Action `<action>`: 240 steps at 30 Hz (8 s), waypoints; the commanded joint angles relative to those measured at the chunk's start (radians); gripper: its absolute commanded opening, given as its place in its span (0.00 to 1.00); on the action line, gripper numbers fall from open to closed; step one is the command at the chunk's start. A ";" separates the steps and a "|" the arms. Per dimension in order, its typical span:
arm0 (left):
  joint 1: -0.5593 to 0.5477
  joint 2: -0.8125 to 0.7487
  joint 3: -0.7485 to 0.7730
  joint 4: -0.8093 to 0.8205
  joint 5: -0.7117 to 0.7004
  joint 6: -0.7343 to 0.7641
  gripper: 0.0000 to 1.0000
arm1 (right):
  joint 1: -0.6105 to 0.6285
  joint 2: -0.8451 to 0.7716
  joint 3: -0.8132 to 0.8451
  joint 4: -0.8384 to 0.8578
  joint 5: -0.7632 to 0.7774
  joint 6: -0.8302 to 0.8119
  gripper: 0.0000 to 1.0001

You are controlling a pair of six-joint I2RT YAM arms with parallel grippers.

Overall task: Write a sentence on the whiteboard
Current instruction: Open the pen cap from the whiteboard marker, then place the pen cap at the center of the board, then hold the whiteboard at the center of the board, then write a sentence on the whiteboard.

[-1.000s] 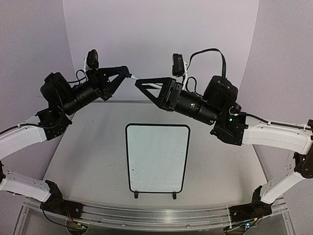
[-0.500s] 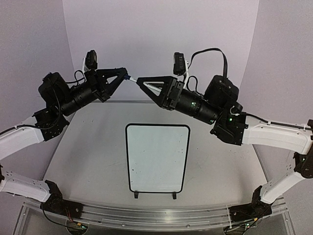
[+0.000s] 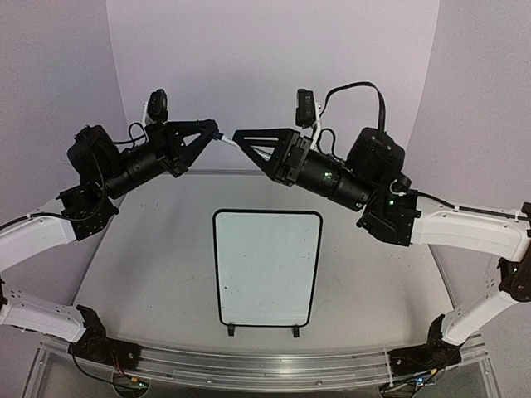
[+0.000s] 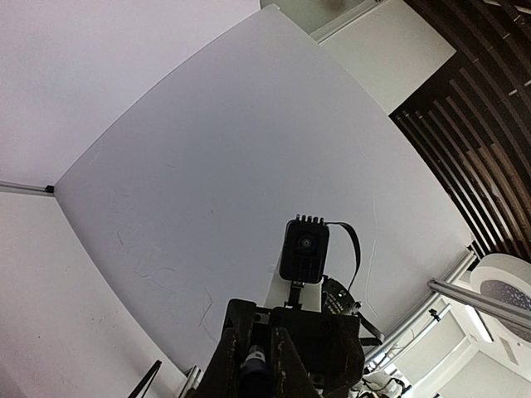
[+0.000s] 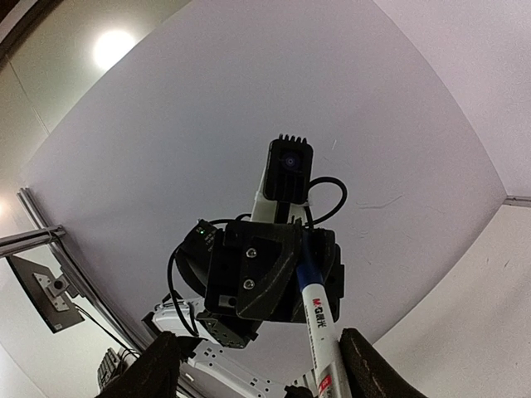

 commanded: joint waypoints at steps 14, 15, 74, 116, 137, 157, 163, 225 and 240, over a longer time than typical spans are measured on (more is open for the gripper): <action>-0.003 0.027 -0.024 0.070 -0.009 -0.025 0.00 | -0.001 0.023 0.039 0.042 0.015 -0.007 0.54; -0.003 0.030 -0.022 0.073 -0.008 -0.025 0.00 | -0.001 0.023 0.039 0.039 0.015 -0.007 0.53; 0.000 0.054 0.021 -0.003 0.020 0.000 0.00 | -0.001 -0.032 -0.009 -0.032 0.115 -0.004 0.00; 0.279 0.480 -0.004 -1.129 -0.172 0.615 0.00 | 0.001 -0.376 -0.117 -0.560 0.299 -0.294 0.00; 0.279 0.591 -0.040 -1.056 -0.174 0.631 0.50 | 0.000 -0.402 -0.146 -0.609 0.306 -0.280 0.00; 0.278 0.201 0.057 -1.200 -0.407 0.655 0.88 | 0.001 -0.449 -0.156 -0.643 0.222 -0.313 0.00; 0.283 0.092 0.174 -1.254 -0.296 0.817 0.91 | 0.050 -0.420 -0.147 -0.670 0.201 -0.342 0.00; 0.125 0.133 0.144 -1.008 0.434 1.245 0.25 | 0.262 -0.120 -0.278 -0.293 0.508 -0.351 0.00; 0.090 0.105 0.121 -1.013 0.401 1.253 0.00 | 0.283 -0.095 -0.281 -0.291 0.536 -0.350 0.00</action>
